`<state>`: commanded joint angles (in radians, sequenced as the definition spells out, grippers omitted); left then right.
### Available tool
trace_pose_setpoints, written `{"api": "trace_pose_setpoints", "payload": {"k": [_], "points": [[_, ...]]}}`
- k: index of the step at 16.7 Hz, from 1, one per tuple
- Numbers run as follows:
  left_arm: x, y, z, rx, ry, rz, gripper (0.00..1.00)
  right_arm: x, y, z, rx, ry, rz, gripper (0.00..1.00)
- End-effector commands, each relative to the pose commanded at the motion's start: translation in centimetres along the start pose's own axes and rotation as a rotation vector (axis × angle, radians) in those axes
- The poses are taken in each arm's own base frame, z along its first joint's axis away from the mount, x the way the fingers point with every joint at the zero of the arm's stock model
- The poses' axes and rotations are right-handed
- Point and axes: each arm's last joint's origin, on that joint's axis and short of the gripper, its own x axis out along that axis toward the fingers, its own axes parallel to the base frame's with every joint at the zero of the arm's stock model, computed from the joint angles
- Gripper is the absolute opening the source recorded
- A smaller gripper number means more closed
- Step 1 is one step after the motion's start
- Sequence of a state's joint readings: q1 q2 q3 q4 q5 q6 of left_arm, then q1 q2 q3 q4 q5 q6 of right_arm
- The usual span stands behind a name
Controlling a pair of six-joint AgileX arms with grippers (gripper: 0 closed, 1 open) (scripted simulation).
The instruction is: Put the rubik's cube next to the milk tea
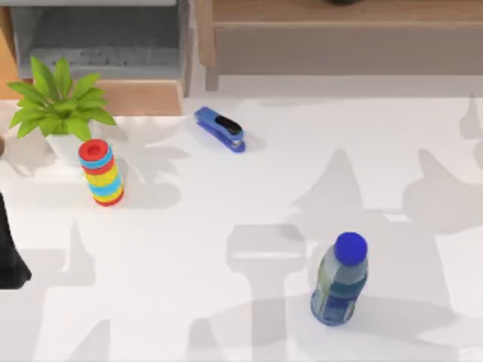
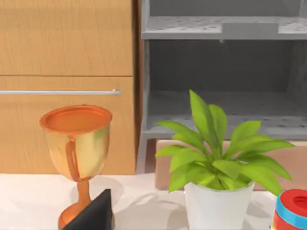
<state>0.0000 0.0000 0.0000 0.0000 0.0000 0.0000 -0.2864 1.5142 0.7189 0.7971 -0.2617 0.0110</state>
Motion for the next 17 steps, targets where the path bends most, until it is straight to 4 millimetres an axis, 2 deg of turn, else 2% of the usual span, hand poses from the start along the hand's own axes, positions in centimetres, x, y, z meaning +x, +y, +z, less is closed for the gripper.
{"api": "trace_pose_setpoints", "payload": {"k": [2, 4, 8, 15, 17], "points": [[0.0, 0.0, 0.0, 0.000, 0.000, 0.000, 1.00, 3.0, -1.9, -2.5, 0.005, 0.013, 0.001, 1.00], [0.0, 0.0, 0.0, 0.000, 0.000, 0.000, 1.00, 5.2, -3.6, -4.8, 0.007, 0.012, 0.001, 1.00], [0.0, 0.0, 0.0, 0.000, 0.000, 0.000, 1.00, 7.3, -5.6, -7.7, 0.006, 0.000, 0.000, 1.00], [0.0, 0.0, 0.0, 0.000, 0.000, 0.000, 1.00, 7.5, -5.7, -8.1, 0.006, 0.001, 0.003, 1.00], [0.0, 0.0, 0.0, 0.000, 0.000, 0.000, 1.00, 8.2, -5.7, -7.8, 0.005, -0.002, 0.000, 1.00]]}}
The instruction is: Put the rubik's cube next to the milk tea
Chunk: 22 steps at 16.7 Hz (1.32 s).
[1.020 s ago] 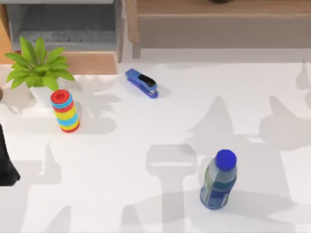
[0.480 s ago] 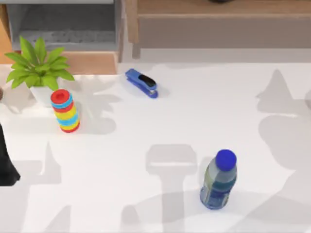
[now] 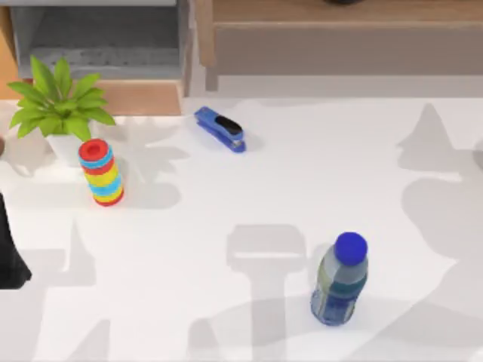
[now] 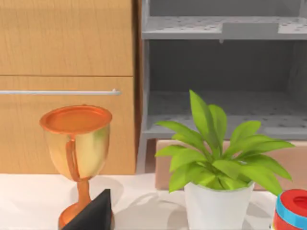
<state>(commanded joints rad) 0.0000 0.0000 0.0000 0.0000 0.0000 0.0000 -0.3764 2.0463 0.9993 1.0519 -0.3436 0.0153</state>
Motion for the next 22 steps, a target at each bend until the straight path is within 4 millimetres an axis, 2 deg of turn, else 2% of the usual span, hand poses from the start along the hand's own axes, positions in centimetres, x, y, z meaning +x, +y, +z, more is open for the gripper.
{"api": "trace_pose_setpoints", "payload": {"k": [4, 8, 14, 22], "points": [[0.0, 0.0, 0.0, 0.000, 0.000, 0.000, 1.00, 2.5, -0.1, 0.6, 0.000, -0.003, -0.001, 1.00], [0.0, 0.0, 0.0, 0.000, 0.000, 0.000, 1.00, 4.8, -0.1, 0.3, -0.001, -0.006, 0.000, 1.00], [0.0, 0.0, 0.0, 0.000, 0.000, 0.000, 1.00, 5.3, -0.1, -0.3, 0.000, 0.000, -0.001, 1.00], [0.0, 0.0, 0.0, 0.000, 0.000, 0.000, 1.00, 5.3, -0.1, -0.3, 0.000, 0.000, -0.001, 0.40]]}}
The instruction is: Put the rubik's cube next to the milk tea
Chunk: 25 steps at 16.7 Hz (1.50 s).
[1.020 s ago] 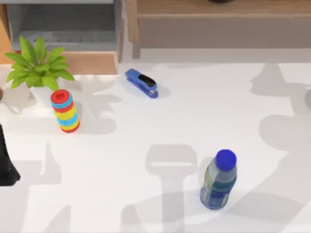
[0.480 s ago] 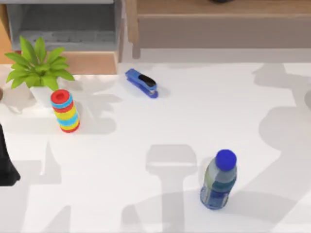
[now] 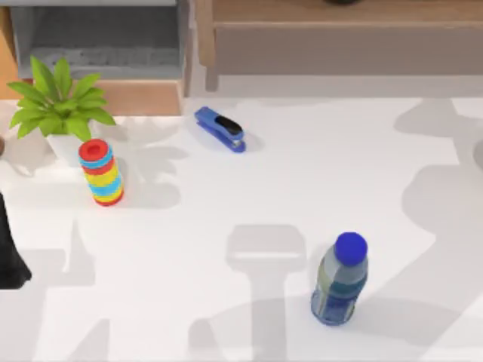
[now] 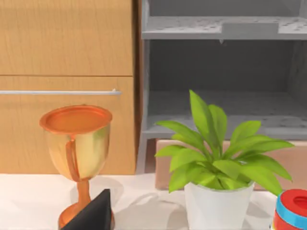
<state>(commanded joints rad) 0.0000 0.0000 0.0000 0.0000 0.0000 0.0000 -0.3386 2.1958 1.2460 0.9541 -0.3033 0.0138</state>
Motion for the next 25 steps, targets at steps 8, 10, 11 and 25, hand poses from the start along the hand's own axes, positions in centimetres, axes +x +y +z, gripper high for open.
{"api": "trace_pose_setpoints", "payload": {"k": [8, 10, 11, 25], "points": [[0.0, 0.0, 0.0, 0.000, 0.000, 0.000, 1.00, 0.0, 0.0, 0.0, 0.000, 0.000, 0.000, 0.00], [0.0, 0.0, 0.0, 0.000, 0.000, 0.000, 1.00, 0.0, 0.0, 0.0, 0.000, 0.000, 0.000, 0.00], [0.0, 0.0, 0.0, 0.000, 0.000, 0.000, 1.00, 0.0, 0.0, 0.0, 0.000, 0.000, 0.000, 0.00], [0.0, 0.0, 0.0, 0.000, 0.000, 0.000, 1.00, -0.1, -0.1, 1.0, 0.002, 0.001, -0.002, 0.00]]}}
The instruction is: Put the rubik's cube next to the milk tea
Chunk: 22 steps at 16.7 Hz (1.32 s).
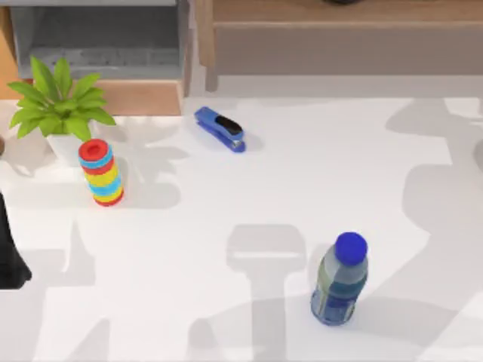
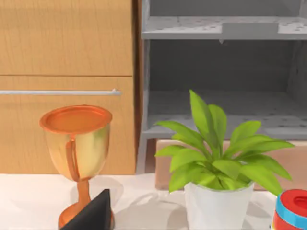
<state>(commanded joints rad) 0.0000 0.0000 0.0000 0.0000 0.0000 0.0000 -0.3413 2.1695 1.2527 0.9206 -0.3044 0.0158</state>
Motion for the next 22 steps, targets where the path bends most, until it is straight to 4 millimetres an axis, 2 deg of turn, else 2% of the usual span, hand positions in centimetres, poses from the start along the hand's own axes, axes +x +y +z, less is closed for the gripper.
{"api": "trace_pose_setpoints", "payload": {"k": [6, 8, 13, 16, 19, 22], "points": [[0.0, 0.0, 0.0, 0.000, 0.000, 0.000, 1.00, 0.1, 0.1, 0.6, 0.000, -0.007, 0.009, 0.00], [0.0, 0.0, 0.0, 0.000, 0.000, 0.000, 1.00, 0.7, 1.3, 2.4, -0.004, -0.018, 0.049, 0.00], [0.0, 0.0, 0.0, 0.000, 0.000, 0.000, 1.00, 2.6, 5.3, 8.4, -0.024, 0.036, 0.107, 0.00], [0.0, 0.0, 0.0, 0.000, 0.000, 0.000, 1.00, 2.3, 6.2, 11.0, 0.018, 0.190, 0.048, 0.00], [0.0, 0.0, 0.0, 0.000, 0.000, 0.000, 1.00, 0.4, 7.1, 12.6, 0.090, 0.435, -0.020, 0.00], [0.0, 0.0, 0.0, 0.000, 0.000, 0.000, 1.00, -1.5, 10.2, 12.8, 0.107, 0.700, 0.015, 0.00]]}}
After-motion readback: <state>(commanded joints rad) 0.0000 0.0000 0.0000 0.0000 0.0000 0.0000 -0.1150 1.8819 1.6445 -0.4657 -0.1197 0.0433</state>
